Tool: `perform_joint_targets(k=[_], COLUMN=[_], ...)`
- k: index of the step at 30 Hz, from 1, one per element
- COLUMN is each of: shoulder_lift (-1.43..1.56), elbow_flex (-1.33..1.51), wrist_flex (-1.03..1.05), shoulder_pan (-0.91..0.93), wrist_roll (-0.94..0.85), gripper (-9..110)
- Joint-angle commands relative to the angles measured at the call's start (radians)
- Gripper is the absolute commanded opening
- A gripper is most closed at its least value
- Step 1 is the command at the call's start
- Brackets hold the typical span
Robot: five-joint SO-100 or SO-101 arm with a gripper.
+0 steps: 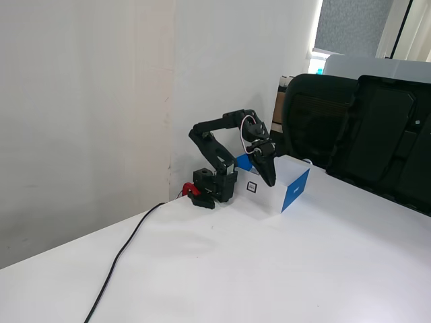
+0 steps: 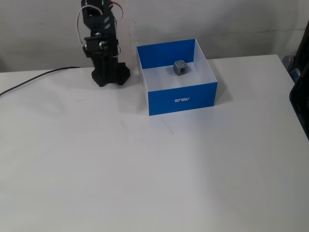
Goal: Grasp the gray block and put it in the box.
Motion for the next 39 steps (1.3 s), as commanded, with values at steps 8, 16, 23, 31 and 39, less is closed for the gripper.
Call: perform_joint_targets(k=[8, 16, 23, 31, 39], shoulder_lift=[0.167, 0.267, 0.379, 0.566, 0.696], elbow_flex=[0.233, 0.390, 0.531, 0.707, 0.824], wrist_flex=[-0.198, -0.426, -0.561, -0.615, -0.635], shoulder_pan=[-0.114, -0.179, -0.158, -0.055, 0.009], wrist_roll=[-0.054, -0.075, -0.091, -0.169, -0.198], gripper=[0, 0, 0, 0, 0])
